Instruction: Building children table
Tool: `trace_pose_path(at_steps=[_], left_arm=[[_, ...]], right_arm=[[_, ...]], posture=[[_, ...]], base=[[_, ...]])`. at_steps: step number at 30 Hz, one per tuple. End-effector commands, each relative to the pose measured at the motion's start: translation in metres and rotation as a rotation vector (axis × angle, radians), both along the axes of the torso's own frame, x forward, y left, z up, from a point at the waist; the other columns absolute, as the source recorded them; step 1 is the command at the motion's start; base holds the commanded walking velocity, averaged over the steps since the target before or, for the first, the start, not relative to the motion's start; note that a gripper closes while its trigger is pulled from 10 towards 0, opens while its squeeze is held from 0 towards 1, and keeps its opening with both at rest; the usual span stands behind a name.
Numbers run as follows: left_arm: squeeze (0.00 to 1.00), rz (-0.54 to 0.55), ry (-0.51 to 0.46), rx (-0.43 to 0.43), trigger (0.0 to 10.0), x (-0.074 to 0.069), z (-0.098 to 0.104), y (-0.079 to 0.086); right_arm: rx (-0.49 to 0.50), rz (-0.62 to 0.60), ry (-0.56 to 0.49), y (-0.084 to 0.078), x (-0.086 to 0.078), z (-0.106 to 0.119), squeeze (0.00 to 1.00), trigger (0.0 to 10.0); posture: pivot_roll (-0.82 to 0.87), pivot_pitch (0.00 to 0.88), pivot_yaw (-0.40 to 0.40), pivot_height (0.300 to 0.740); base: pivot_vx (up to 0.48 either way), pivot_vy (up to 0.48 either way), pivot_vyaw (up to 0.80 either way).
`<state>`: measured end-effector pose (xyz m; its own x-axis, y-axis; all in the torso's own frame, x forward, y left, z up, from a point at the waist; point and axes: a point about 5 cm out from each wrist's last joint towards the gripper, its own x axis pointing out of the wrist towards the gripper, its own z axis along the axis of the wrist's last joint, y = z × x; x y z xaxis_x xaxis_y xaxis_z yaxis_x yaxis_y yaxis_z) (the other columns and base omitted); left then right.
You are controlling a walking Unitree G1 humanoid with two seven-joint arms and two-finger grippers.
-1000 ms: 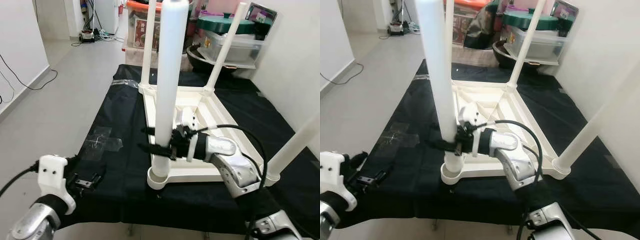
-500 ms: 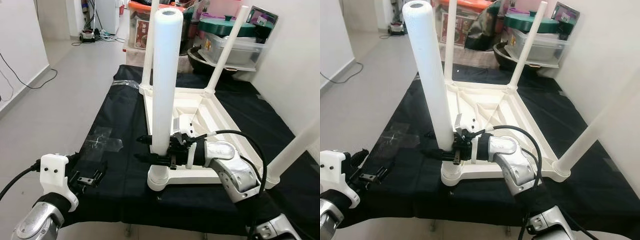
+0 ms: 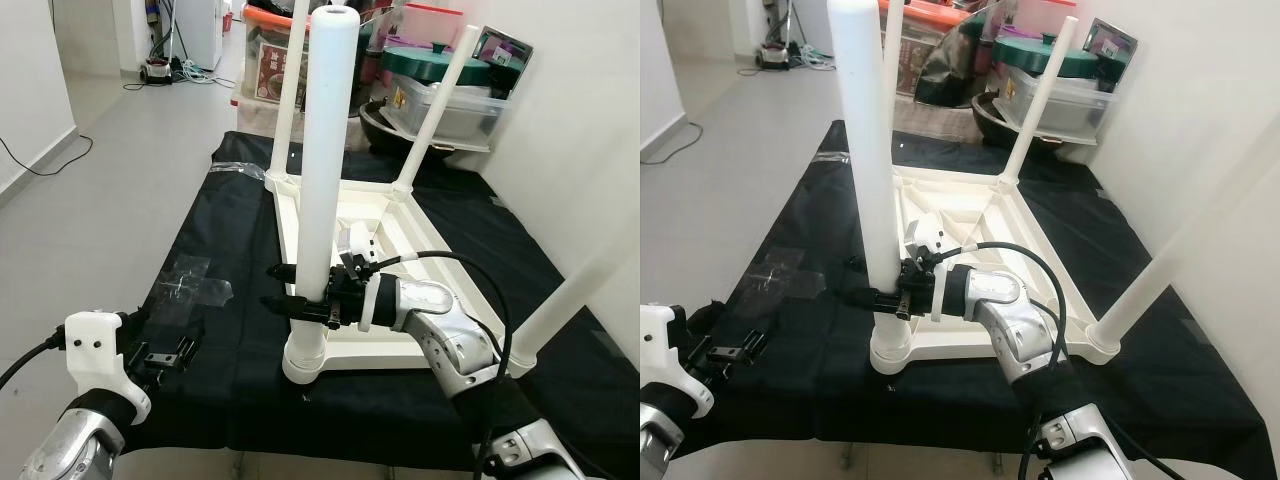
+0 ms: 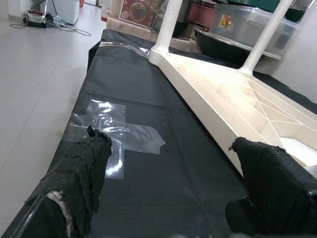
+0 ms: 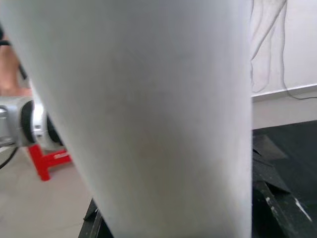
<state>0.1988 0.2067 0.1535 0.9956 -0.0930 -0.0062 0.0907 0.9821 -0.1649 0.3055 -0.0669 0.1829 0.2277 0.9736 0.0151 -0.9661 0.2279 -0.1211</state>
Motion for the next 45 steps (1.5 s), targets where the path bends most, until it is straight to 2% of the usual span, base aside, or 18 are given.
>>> trace_pose_path(at_steps=[1,2,4,5,6,7,8,9,11,12,13,16,24,36,37,38,39,45], left_arm=[[0.00,0.006,-0.012,-0.014,10.0,-0.001,0.003,-0.001],[0.00,0.006,-0.012,-0.014,10.0,-0.001,0.003,-0.001],[0.00,0.013,-0.015,-0.015,10.0,-0.001,0.004,0.000],[0.00,0.021,-0.017,-0.017,10.0,-0.001,0.004,0.001],[0.00,0.021,-0.017,-0.017,10.0,-0.001,0.004,0.001],[0.00,0.028,-0.018,-0.017,10.0,0.000,0.005,0.002],[0.00,0.028,-0.018,-0.017,10.0,0.000,0.005,0.002],[0.00,0.037,-0.019,-0.017,10.0,0.000,0.005,0.002],[0.00,0.037,-0.019,-0.017,10.0,0.000,0.005,0.002],[0.00,0.041,-0.015,-0.016,10.0,-0.001,0.005,0.004],[0.00,0.041,-0.015,-0.016,10.0,-0.001,0.005,0.004],[0.00,0.045,0.000,-0.010,10.0,0.001,0.003,0.006],[0.00,0.058,0.005,-0.005,10.0,0.007,0.003,0.009],[0.00,0.058,0.010,0.002,10.0,0.009,0.003,0.009],[0.00,0.051,0.007,0.005,10.0,0.011,0.003,0.009],[0.00,0.044,0.006,0.009,10.0,0.012,0.003,0.008],[0.00,0.038,0.006,0.015,10.0,0.012,0.004,0.008],[0.00,0.020,0.004,0.025,10.0,0.016,0.003,0.005]], right_arm=[[-0.061,-0.358,0.136,-0.003,0.016,-0.032,0.00,0.0],[-0.061,-0.358,0.136,-0.003,0.016,-0.032,0.00,0.0],[-0.059,-0.578,0.163,-0.008,0.027,-0.036,0.00,0.0],[-0.052,-0.793,0.172,-0.024,0.036,-0.040,0.00,0.0],[-0.052,-0.793,0.172,-0.024,0.036,-0.040,0.00,0.0],[-0.041,-0.951,0.181,-0.038,0.040,-0.042,0.00,0.0],[-0.041,-0.951,0.181,-0.038,0.040,-0.042,0.00,0.0],[-0.025,-1.084,0.198,-0.051,0.040,-0.046,0.00,0.0],[-0.025,-1.084,0.198,-0.051,0.040,-0.046,0.00,0.0],[-0.012,-1.186,0.213,-0.061,0.036,-0.050,0.00,0.0],[-0.012,-1.186,0.213,-0.061,0.036,-0.050,0.00,0.0],[0.012,-1.312,0.213,-0.072,0.029,-0.050,0.00,0.0],[0.035,-1.386,0.221,-0.069,0.027,-0.050,0.00,0.0],[0.048,-1.397,0.223,-0.064,0.026,-0.046,0.00,0.0],[0.049,-1.377,0.215,-0.062,0.027,-0.044,0.00,3.6],[0.050,-1.365,0.210,-0.061,0.027,-0.042,0.00,7.8],[0.044,-1.353,0.207,-0.060,0.027,-0.042,0.00,10.0],[0.053,-1.344,0.192,-0.058,0.027,-0.038,0.00,10.0]], posture=[[0.18,0.000,-0.171,0.740],[0.18,0.000,-0.171,0.740],[0.18,0.000,-0.170,0.740],[0.18,0.000,-0.169,0.740],[0.18,0.000,-0.169,0.740],[0.18,0.000,-0.166,0.740],[0.18,0.000,-0.166,0.740],[0.18,0.000,-0.166,0.740],[0.18,0.000,-0.166,0.740],[0.17,0.000,-0.153,0.740],[0.17,0.000,-0.153,0.740],[0.16,0.000,-0.136,0.740],[0.16,0.000,-0.134,0.740],[0.15,0.000,-0.129,0.740],[0.15,0.000,-0.129,0.740],[0.15,0.000,-0.129,0.740],[0.15,0.000,-0.127,0.740],[0.14,0.000,-0.126,0.740]], base=[[0.000,0.000,0.00],[0.000,0.000,0.00],[0.000,0.000,0.00],[0.000,0.000,0.00],[0.000,0.000,0.00],[0.000,0.000,0.00],[0.000,0.000,0.00],[0.000,0.000,0.00],[0.000,0.000,0.00],[0.000,0.000,0.00],[0.000,0.000,0.00],[0.000,0.000,0.00],[0.000,0.000,0.00],[0.000,0.000,0.00],[0.000,0.000,0.00],[0.000,0.000,0.00],[0.000,0.000,0.00],[0.000,0.000,0.00]])
